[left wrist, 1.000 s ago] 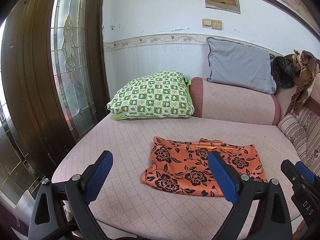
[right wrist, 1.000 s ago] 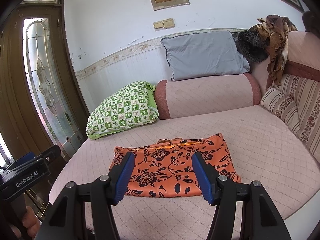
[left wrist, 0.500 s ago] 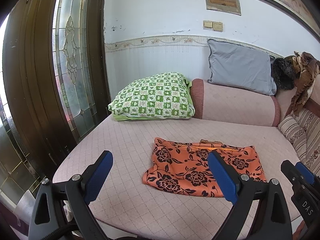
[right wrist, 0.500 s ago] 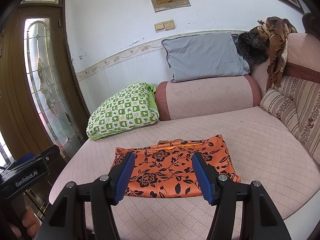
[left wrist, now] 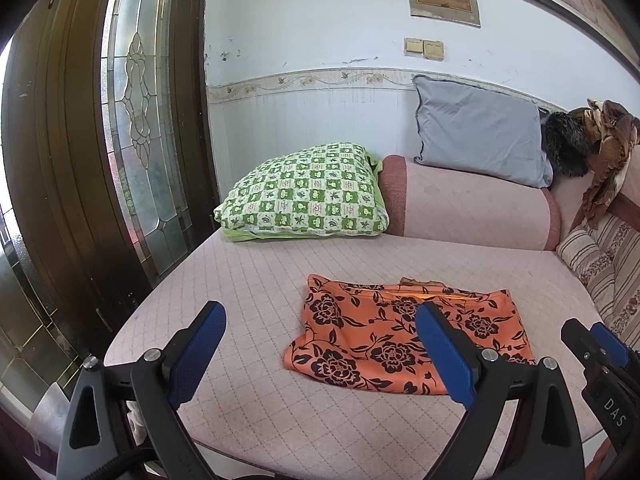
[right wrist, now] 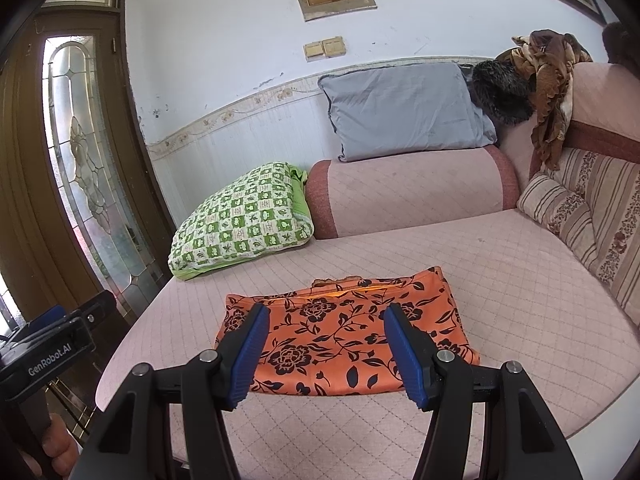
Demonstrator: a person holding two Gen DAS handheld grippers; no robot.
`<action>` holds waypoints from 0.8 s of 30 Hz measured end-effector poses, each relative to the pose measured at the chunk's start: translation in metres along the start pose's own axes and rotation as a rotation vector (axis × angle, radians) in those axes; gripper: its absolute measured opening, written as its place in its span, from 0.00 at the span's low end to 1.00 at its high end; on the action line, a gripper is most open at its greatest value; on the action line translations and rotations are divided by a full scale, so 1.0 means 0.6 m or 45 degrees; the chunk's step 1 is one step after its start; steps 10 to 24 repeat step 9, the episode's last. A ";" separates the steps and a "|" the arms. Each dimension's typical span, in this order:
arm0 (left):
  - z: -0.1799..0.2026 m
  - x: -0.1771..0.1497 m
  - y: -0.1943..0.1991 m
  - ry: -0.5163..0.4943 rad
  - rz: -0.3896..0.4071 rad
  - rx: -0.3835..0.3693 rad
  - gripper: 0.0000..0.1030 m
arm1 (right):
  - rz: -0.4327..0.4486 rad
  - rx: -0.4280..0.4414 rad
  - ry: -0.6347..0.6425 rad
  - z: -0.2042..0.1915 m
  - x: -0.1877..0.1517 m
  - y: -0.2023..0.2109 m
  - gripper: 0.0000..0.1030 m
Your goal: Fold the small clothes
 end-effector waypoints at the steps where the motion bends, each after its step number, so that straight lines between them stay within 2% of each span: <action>1: 0.000 0.001 -0.002 0.003 0.000 -0.003 0.93 | -0.001 0.000 0.001 -0.001 0.000 -0.002 0.62; 6: 0.008 0.007 -0.013 -0.021 0.020 -0.011 0.93 | -0.018 0.003 0.017 -0.007 0.002 -0.014 0.62; 9: 0.014 0.009 -0.045 -0.047 -0.011 -0.036 0.93 | -0.006 -0.011 0.019 0.008 0.018 -0.028 0.62; 24: 0.014 0.009 -0.045 -0.047 -0.011 -0.036 0.93 | -0.006 -0.011 0.019 0.008 0.018 -0.028 0.62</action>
Point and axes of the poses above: each gripper's, at about its wrist camera, not at the fingertips, and y roughly against the way its jaws point, z to its right, x to its top, the point moved 7 cm from there along -y, roughly the way its jaws point, and after that the axes turned 6 degrees about x, right-handed, at the moved point
